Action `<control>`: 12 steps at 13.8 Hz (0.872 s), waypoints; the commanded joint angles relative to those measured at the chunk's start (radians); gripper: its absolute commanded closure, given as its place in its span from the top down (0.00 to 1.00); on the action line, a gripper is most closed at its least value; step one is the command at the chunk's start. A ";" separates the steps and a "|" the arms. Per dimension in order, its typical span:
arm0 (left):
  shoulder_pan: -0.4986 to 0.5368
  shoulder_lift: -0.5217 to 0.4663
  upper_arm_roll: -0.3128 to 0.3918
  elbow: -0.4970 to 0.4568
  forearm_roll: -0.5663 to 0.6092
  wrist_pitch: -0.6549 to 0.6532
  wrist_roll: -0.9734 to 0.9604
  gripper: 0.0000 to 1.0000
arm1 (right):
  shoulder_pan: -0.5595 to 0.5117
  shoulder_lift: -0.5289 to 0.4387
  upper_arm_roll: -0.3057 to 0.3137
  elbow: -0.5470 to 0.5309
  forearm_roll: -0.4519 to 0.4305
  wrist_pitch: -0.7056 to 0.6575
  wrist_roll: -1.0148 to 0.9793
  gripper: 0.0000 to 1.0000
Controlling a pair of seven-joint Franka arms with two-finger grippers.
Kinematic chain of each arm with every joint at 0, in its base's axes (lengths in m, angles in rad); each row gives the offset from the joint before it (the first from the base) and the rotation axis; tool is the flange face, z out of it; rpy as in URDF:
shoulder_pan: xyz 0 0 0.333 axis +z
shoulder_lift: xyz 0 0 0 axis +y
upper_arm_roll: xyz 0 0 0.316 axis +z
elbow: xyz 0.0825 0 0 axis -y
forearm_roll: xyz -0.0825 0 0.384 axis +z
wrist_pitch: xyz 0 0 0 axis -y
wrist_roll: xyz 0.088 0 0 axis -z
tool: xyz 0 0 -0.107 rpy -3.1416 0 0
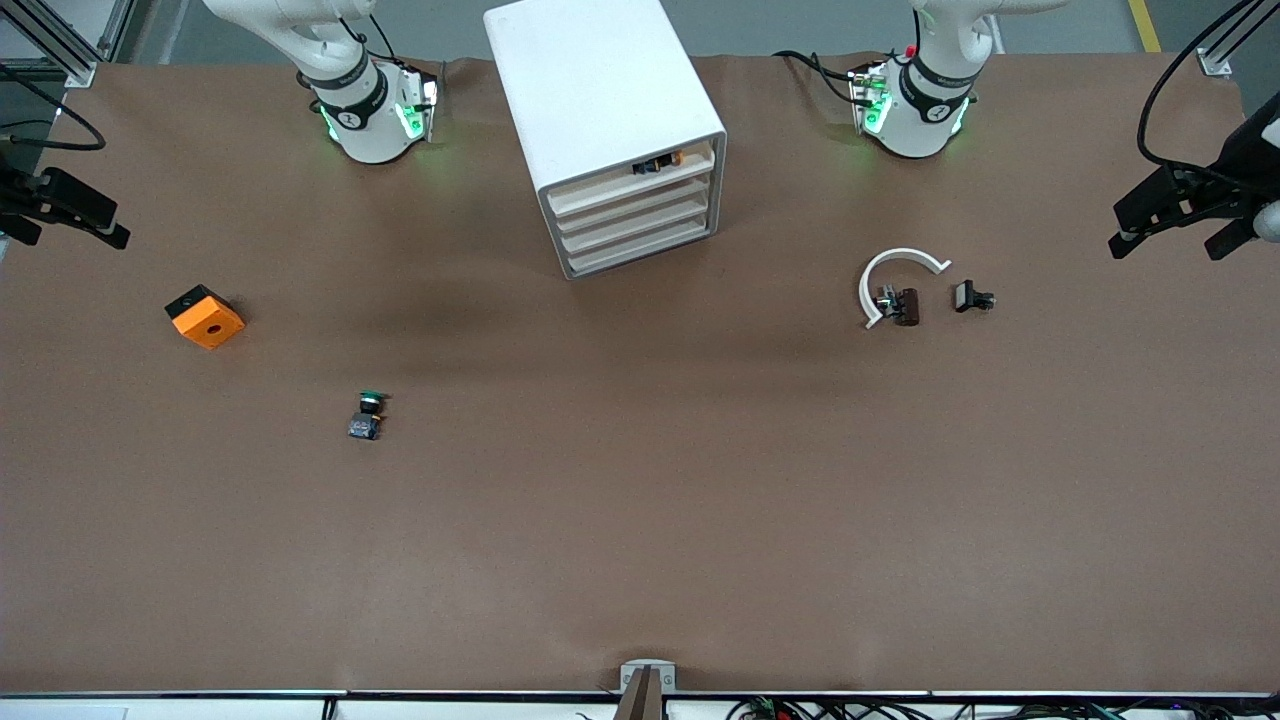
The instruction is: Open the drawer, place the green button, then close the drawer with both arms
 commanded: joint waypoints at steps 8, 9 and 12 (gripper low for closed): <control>-0.004 0.013 0.012 0.003 0.004 -0.028 -0.004 1.00 | 0.002 -0.024 0.001 -0.015 -0.010 0.001 0.014 1.00; -0.004 0.017 0.012 0.003 0.004 -0.060 -0.010 1.00 | 0.002 -0.021 0.001 -0.012 -0.010 -0.005 0.005 1.00; 0.009 0.057 0.012 0.003 0.004 -0.094 -0.093 1.00 | 0.002 -0.017 0.001 0.002 -0.010 -0.018 0.008 1.00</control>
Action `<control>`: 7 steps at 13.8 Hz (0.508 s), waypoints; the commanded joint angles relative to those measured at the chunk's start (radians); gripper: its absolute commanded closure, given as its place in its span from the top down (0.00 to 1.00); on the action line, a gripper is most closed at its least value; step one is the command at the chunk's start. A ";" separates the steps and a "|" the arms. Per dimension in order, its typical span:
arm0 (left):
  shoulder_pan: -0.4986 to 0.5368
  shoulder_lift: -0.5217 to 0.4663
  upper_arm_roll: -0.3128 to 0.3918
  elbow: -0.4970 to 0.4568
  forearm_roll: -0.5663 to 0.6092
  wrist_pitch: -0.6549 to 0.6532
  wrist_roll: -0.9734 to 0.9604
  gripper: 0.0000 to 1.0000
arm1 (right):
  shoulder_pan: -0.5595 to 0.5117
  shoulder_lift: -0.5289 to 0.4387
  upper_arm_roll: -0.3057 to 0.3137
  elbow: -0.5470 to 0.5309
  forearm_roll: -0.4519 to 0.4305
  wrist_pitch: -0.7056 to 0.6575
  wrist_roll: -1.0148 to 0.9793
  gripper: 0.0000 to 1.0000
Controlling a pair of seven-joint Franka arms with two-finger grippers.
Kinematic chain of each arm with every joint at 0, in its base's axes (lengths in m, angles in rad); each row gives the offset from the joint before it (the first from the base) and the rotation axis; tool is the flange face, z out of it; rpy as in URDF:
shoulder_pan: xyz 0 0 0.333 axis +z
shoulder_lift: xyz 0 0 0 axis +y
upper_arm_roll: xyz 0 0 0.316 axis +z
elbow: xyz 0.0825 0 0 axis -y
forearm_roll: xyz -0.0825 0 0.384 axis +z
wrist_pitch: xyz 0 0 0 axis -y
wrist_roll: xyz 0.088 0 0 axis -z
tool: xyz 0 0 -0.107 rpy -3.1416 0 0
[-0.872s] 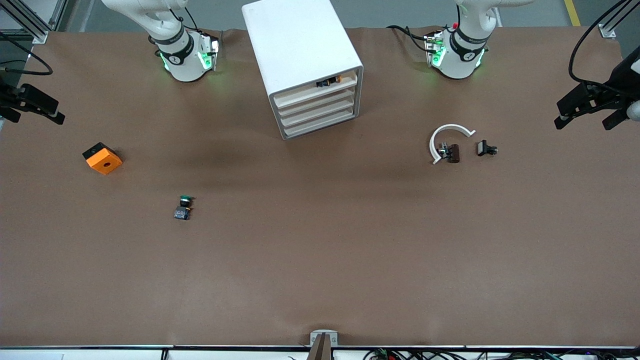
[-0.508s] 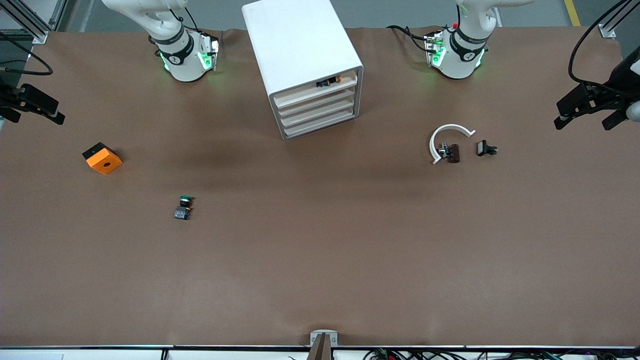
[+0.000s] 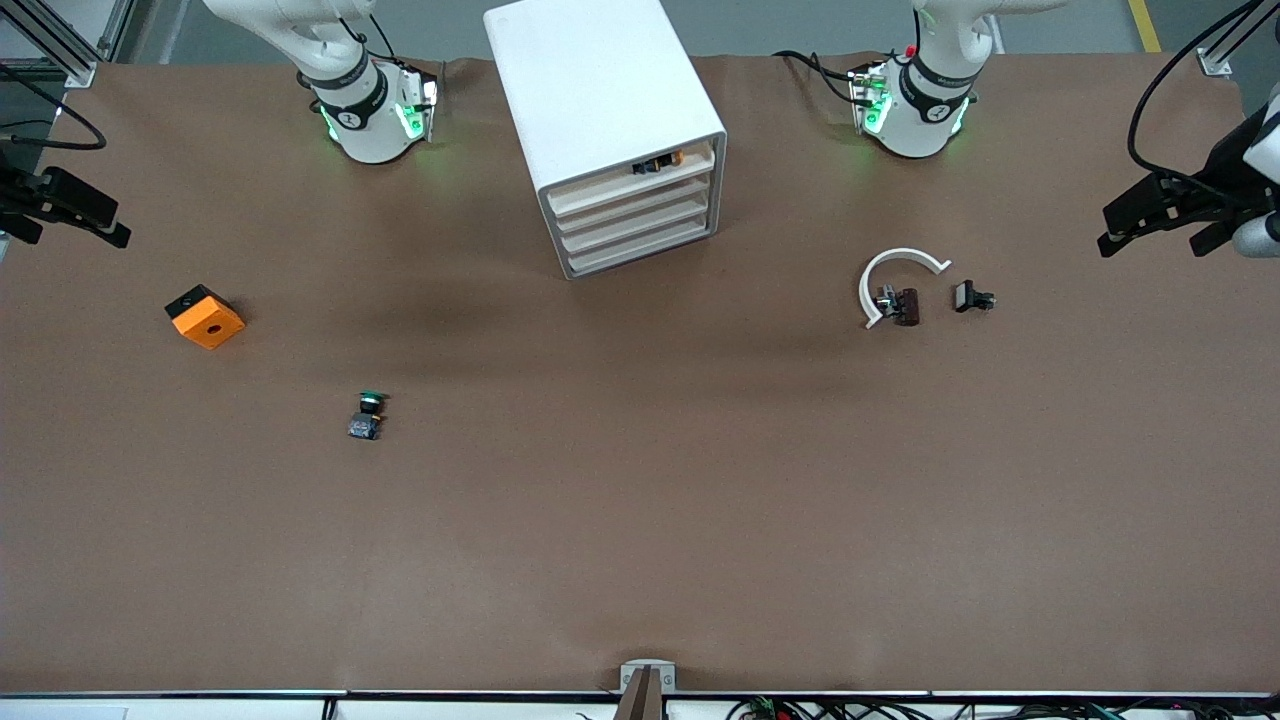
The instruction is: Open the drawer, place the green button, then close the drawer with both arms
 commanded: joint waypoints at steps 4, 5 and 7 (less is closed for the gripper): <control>0.002 0.100 0.000 0.000 -0.001 -0.030 -0.209 1.00 | 0.000 -0.015 0.002 0.006 -0.012 -0.001 0.011 1.00; 0.001 0.122 -0.003 0.000 -0.001 -0.029 -0.221 1.00 | 0.000 -0.015 0.002 0.006 -0.012 -0.001 0.011 1.00; -0.001 0.157 -0.005 0.000 -0.001 -0.027 -0.223 1.00 | -0.001 -0.012 0.000 0.008 -0.010 -0.007 0.013 1.00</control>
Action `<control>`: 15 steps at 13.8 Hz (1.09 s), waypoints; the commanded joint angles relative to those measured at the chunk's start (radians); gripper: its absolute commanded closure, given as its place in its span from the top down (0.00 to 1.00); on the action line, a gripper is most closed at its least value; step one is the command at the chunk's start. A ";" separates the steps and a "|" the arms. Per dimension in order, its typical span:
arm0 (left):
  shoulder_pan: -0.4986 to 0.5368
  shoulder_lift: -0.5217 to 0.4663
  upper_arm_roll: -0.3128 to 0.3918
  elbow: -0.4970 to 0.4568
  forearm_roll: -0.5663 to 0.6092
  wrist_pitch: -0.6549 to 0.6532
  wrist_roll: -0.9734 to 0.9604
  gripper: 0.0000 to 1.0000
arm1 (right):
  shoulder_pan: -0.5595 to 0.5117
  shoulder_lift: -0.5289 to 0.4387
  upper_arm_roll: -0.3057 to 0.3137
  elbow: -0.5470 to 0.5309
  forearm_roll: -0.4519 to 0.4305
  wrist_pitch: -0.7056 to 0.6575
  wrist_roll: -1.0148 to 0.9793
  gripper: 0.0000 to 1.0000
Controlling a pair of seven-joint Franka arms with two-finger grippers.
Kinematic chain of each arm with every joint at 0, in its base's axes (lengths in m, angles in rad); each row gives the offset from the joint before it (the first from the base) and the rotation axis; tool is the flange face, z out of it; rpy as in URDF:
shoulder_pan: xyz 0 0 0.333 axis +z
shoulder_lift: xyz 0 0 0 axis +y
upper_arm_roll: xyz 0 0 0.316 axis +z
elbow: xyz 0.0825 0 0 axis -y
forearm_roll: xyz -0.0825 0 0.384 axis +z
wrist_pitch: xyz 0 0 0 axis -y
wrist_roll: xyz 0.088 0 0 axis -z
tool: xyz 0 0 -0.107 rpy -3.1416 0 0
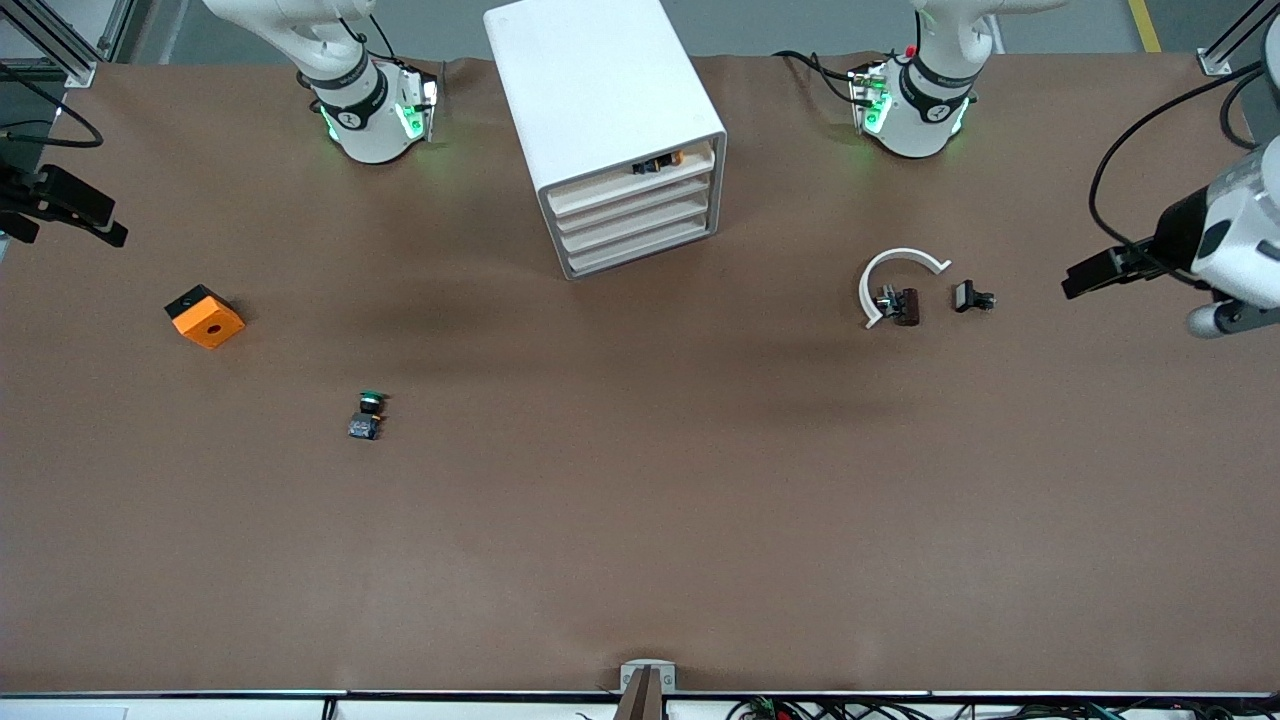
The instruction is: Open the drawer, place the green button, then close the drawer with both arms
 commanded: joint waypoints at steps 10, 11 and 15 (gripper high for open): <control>-0.009 0.101 -0.009 0.015 -0.021 -0.004 0.192 1.00 | -0.033 0.101 -0.006 0.006 -0.013 0.050 0.000 1.00; -0.004 0.104 -0.009 0.015 -0.035 -0.004 0.244 1.00 | -0.038 0.113 -0.006 0.008 -0.015 0.050 0.000 1.00; 0.010 0.132 -0.009 0.017 -0.090 -0.002 0.386 1.00 | -0.052 0.171 -0.006 0.023 -0.009 0.067 0.005 1.00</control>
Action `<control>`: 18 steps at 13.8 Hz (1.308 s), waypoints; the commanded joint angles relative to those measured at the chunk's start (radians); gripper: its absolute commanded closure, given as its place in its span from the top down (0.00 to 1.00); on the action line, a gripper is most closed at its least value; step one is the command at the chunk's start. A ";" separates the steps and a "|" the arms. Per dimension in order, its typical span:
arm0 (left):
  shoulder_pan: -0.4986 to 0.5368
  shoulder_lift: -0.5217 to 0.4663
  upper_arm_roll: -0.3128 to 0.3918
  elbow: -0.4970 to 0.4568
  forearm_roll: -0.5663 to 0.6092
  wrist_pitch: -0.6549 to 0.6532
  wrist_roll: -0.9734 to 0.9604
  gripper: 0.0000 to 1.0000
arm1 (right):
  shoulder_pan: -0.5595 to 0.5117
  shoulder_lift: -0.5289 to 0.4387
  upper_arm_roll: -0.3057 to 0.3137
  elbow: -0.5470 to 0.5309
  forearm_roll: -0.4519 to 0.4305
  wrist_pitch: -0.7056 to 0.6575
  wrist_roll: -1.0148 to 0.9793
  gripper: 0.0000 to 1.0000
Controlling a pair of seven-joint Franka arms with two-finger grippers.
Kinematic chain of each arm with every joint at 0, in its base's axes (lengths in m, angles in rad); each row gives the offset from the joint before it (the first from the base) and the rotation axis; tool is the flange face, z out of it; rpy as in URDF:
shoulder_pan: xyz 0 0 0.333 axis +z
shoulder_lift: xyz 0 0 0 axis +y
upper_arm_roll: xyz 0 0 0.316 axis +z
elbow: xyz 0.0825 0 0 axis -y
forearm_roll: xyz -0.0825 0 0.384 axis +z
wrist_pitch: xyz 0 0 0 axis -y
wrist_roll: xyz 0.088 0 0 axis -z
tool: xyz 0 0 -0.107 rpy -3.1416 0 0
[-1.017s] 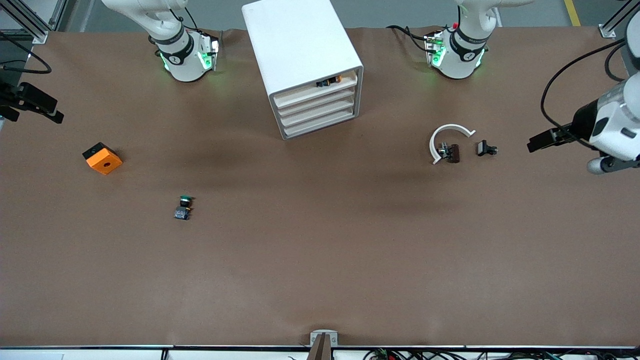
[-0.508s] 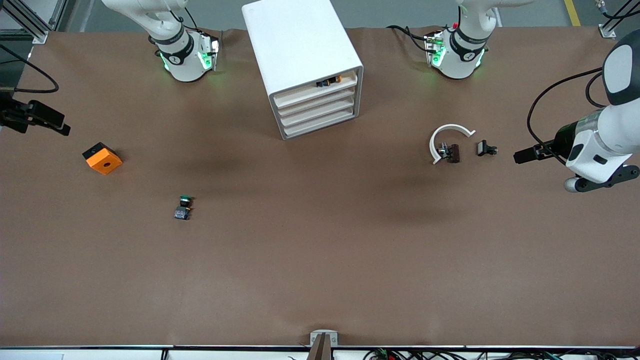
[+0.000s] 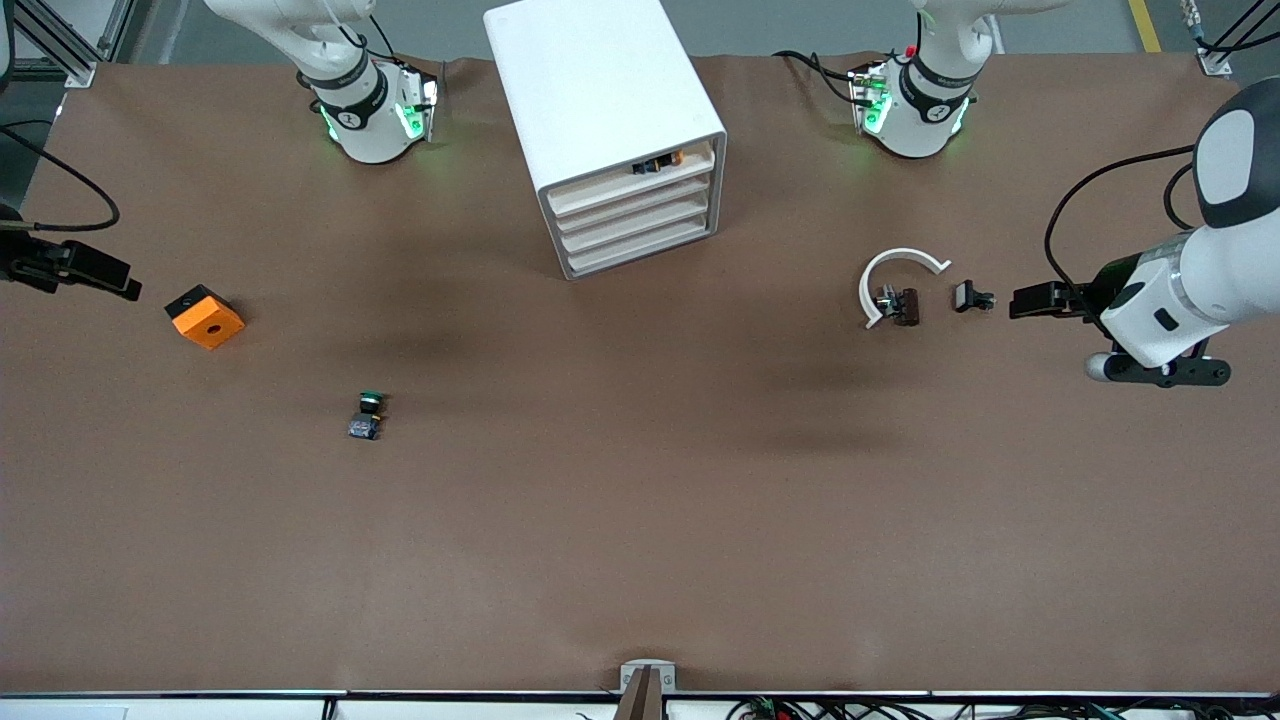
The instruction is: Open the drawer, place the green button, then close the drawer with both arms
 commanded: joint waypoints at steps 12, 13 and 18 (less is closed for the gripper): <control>-0.112 0.136 -0.007 0.025 -0.202 0.084 -0.382 1.00 | 0.021 0.073 0.014 -0.210 0.119 0.324 0.089 1.00; -0.134 0.162 -0.007 0.028 -0.205 0.093 -0.463 1.00 | 0.021 0.073 0.014 -0.229 0.123 0.350 0.089 1.00; -0.214 0.239 -0.007 0.033 -0.196 0.094 -0.949 1.00 | 0.021 0.078 0.012 -0.232 0.038 0.354 0.065 1.00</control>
